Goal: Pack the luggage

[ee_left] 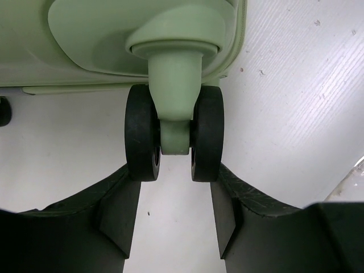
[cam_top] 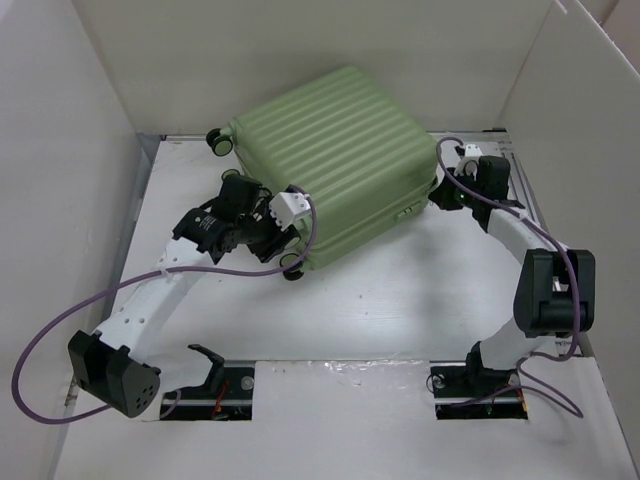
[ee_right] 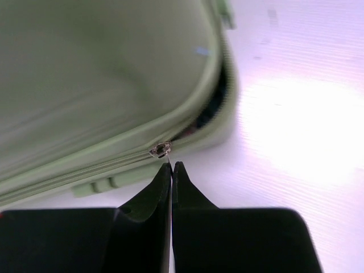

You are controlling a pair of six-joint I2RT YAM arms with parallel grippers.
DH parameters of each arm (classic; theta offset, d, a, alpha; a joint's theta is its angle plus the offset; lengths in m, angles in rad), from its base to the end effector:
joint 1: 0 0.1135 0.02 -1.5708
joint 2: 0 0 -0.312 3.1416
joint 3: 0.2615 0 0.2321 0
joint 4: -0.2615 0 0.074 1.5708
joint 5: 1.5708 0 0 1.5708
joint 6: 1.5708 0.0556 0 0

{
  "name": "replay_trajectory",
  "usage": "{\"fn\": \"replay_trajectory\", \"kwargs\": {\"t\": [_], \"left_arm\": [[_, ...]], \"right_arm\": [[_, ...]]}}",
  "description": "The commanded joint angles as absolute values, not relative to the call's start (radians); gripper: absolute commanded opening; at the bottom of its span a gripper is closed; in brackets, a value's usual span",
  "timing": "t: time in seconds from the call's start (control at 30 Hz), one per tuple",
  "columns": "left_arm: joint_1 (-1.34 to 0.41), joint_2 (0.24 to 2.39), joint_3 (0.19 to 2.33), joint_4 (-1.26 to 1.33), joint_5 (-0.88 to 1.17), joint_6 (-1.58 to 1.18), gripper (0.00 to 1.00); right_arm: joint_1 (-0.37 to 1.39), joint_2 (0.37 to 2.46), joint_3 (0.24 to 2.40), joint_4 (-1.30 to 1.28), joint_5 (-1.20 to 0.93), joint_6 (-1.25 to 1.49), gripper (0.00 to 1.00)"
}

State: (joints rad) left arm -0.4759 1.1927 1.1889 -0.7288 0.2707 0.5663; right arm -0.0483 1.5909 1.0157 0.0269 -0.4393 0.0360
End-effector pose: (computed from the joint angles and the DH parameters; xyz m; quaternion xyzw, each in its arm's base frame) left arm 0.1924 -0.1159 0.3773 0.4982 0.7576 -0.1049 0.4084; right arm 0.3539 0.0066 0.2890 -0.0706 0.8549 0.1871 0.4787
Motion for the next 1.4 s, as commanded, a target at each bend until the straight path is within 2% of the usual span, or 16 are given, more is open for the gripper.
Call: {"fn": "replay_trajectory", "kwargs": {"t": [0.0, 0.17, 0.53, 0.57, 0.63, 0.73, 0.8, 0.87, 0.9, 0.97, 1.03, 1.07, 1.1, 1.2, 1.37], "left_arm": [[-0.431, 1.184, 1.239, -0.741, 0.104, 0.581, 0.0], [-0.431, 1.184, 1.239, -0.741, 0.104, 0.581, 0.0], [-0.431, 1.193, 1.23, -0.75, 0.095, 0.601, 0.0], [-0.431, 1.193, 1.23, -0.75, 0.086, 0.601, 0.0], [-0.431, 1.193, 1.23, -0.75, 0.086, 0.601, 0.0], [-0.431, 1.193, 1.221, -0.75, 0.086, 0.601, 0.0], [-0.431, 1.193, 1.221, -0.75, 0.112, 0.601, 0.0], [-0.431, 1.193, 1.239, -0.75, 0.176, 0.601, 0.0], [-0.407, 1.193, 1.25, -0.75, 0.217, 0.591, 0.06], [-0.379, 1.193, 1.294, -0.77, 0.328, 0.56, 0.42], [-0.345, 1.203, 1.324, -0.77, 0.371, 0.508, 0.7], [-0.33, 1.203, 1.35, -0.77, 0.386, 0.508, 0.73], [-0.315, 1.203, 1.362, -0.77, 0.399, 0.508, 1.0], [-0.29, 1.19, 1.4, -0.77, 0.364, 0.531, 1.0], [-0.29, 1.155, 1.451, -0.761, 0.325, 0.59, 1.0]], "right_arm": [[-0.166, 1.609, 1.135, -0.007, 0.159, -0.072, 0.0], [-0.166, 1.669, 1.276, -0.057, 0.233, -0.123, 0.0], [-0.184, 1.914, 1.529, 0.036, -0.04, -0.311, 0.0], [-0.184, 1.914, 1.538, 0.069, -0.082, -0.325, 0.0], [-0.202, 1.928, 1.529, 0.194, -0.361, -0.368, 0.0], [-0.202, 1.995, 1.563, 0.218, -0.706, -0.397, 0.0], [-0.202, 2.031, 1.595, 0.218, -0.825, -0.397, 0.0], [-0.146, 2.031, 1.553, 0.218, -0.845, -0.419, 0.0], [-0.126, 2.001, 1.527, 0.218, -0.845, -0.466, 0.0], [-0.069, 1.971, 1.449, 0.218, -0.845, -0.482, 0.0], [-0.034, 1.925, 1.395, 0.218, -0.845, -0.514, 0.0], [-0.016, 1.908, 1.369, 0.218, -0.835, -0.523, 0.0], [0.024, 1.89, 1.314, 0.218, -0.822, -0.535, 0.0], [0.072, 1.777, 1.217, 0.204, -0.761, -0.589, 0.0], [0.095, 1.542, 1.045, 0.169, -0.785, -0.589, 0.0]]}}
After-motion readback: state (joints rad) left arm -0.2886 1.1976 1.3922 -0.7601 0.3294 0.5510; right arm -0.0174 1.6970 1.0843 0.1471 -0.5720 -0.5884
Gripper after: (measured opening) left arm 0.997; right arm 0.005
